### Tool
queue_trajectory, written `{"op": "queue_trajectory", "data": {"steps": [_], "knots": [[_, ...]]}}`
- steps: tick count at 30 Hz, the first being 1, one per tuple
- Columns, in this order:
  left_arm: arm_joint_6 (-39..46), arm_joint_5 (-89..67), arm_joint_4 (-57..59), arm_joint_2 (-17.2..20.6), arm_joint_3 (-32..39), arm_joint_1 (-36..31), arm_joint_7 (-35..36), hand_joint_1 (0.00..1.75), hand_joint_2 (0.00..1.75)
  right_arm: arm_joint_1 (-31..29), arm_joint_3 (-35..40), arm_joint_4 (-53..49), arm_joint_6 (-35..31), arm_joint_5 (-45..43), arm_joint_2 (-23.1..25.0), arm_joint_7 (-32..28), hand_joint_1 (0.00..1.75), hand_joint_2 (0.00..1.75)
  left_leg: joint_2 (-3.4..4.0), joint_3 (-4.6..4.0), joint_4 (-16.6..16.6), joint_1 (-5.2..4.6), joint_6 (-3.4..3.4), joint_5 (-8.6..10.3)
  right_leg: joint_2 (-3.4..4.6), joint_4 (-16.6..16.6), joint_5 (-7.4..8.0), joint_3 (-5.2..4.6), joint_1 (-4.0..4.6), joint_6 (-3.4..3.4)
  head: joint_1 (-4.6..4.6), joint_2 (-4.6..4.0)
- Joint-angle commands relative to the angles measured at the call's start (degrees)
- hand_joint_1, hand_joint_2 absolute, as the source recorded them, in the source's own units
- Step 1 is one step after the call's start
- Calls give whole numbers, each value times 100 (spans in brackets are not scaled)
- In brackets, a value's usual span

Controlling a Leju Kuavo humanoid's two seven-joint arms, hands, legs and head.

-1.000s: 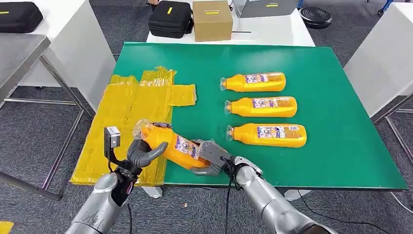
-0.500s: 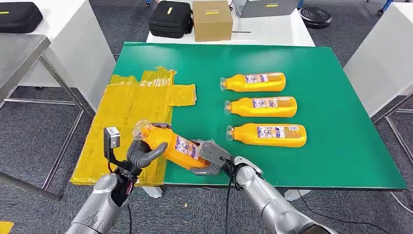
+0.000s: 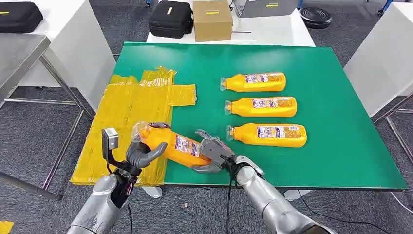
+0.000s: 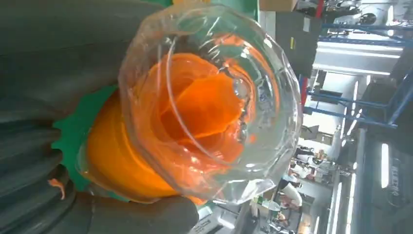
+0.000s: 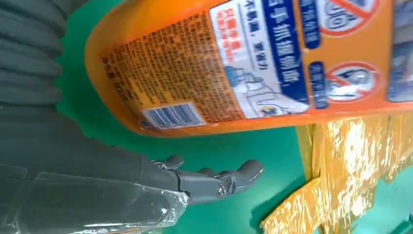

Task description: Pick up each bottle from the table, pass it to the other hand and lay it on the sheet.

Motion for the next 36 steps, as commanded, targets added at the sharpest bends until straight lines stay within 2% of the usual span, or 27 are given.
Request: {"op": "queue_trajectory", "data": {"steps": [1,2,3,4,19,26,29,30,33,36], "knots": [[105,45,79,12,-169,-17,82,175,175,-130,-175,-124,-48,95,-75,-63,0,0,3,23,1,4,-10,-12,-1,1,-12,23,5,-9,0,0],[108,31,75,13,-171,-8,78,175,175,-125,-160,-129,-61,133,-73,-96,0,0,5,19,-1,2,-8,-10,1,0,-9,18,3,-8,2,0],[132,25,72,5,-155,-5,72,175,175,-75,-234,-300,-148,26,-41,-690,0,0,9,34,3,7,-12,-19,3,2,-17,34,9,-13,0,0],[187,21,38,-4,-131,-2,84,175,175,-50,-288,-433,-176,18,-17,-741,0,0,5,16,-1,2,-7,-8,2,0,-8,15,3,-7,2,0],[276,36,45,-3,-55,-7,117,175,175,27,-334,-589,-89,44,-4,-754,0,0,3,29,6,10,-14,-17,-2,3,-17,30,11,-13,2,-2],[1087,-164,400,-83,312,-301,12,175,175,77,-133,-649,13,273,-38,-782,0,0,-1,26,4,10,-13,-13,-6,2,-14,27,11,-12,0,0],[1082,-153,402,-74,325,-318,19,175,175,93,-132,-644,11,272,-36,-783,0,0,1,14,0,5,-8,-5,-2,0,-6,13,6,-7,2,-2],[1082,-153,402,-74,325,-318,19,175,175,93,-132,-644,11,272,-36,-783,0,0,5,34,8,12,-15,-19,-1,5,-18,34,13,-14,0,0],[1246,-226,435,-95,431,-320,-26,175,175,59,-69,-549,93,344,-36,-753,0,0,3,16,-1,4,-7,-6,-1,-2,-6,15,5,-7,0,0],[1516,-237,335,-122,623,-318,-134,175,175,20,-157,-483,60,276,3,-751,0,0,9,37,4,11,-14,-20,3,1,-17,36,12,-13,2,0]]}}
